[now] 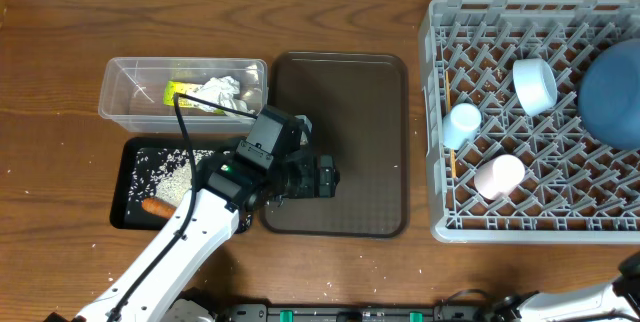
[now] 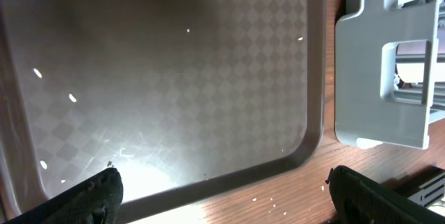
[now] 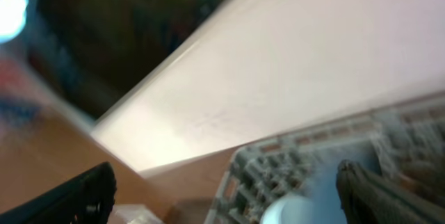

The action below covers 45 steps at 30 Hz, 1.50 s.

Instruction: Sort waste into correct bins and load items into the dishwasher rack

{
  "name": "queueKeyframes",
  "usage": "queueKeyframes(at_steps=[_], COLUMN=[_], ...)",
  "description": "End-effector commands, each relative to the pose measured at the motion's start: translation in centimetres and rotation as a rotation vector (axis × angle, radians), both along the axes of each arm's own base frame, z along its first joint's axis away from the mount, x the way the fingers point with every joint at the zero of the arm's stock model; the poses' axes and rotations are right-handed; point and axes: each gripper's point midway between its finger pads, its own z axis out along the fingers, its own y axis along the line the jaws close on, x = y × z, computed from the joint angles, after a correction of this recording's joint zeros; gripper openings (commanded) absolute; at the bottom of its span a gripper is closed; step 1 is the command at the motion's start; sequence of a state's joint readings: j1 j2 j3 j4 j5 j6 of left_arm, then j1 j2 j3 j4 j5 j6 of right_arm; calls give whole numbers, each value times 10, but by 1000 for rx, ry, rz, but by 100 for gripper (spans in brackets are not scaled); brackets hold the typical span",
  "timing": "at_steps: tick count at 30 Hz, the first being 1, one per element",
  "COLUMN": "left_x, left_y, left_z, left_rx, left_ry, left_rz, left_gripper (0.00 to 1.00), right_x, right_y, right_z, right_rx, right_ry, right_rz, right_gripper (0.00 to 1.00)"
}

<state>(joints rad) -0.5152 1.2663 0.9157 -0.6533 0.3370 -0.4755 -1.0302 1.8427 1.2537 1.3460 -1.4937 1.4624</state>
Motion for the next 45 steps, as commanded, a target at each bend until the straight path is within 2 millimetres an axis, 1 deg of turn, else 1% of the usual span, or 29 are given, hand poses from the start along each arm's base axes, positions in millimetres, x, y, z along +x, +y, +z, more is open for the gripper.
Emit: queueKeyframes(at_steps=[1,2,4,7,12,15,18,21,24,29,32,35,39,42,45], left_x=[0,0,0,0,0,0,0,0,0,0,0,0,0,0,0], left_y=[2,2,2,2,2,2,2,2,2,2,2,2,2,2,2], left_z=[-1,-1,-1,-1,-1,-1,-1,-1,-1,-1,-1,-1,-1,-1,-1], left_rx=[4,4,4,4,4,4,4,4,6,6,6,6,6,6,6], left_ry=[8,8,8,8,8,8,8,8,7,7,7,7,7,7,7], left_rz=[15,15,15,15,15,15,15,15,16,16,16,16,16,16,16], left_gripper=[97,96,96,96,96,96,96,96,96,96,96,96,96,96,96], right_x=[7,10,14,24,38,44,54,63,72,81,84,84,81,75,68], right_y=[34,44,59,79,113,127,134,131,122,115,111,102,80,60,45], right_z=[32,34,31,27,27,26,18,4,-18,-45,-56,-63,-76,-90,-101], right_rx=[205,186,135,142,145,143,173,195,236,277,278,279,296,305,312], right_ry=[84,102,123,134,147,150,175,206,247,279,280,281,297,319,340], right_rz=[85,116,167,222,311,350,377,387,385,363,339,299,212,133,80], right_gripper=[99,99,99,99,99,99,99,99,99,99,99,99,99,99,99])
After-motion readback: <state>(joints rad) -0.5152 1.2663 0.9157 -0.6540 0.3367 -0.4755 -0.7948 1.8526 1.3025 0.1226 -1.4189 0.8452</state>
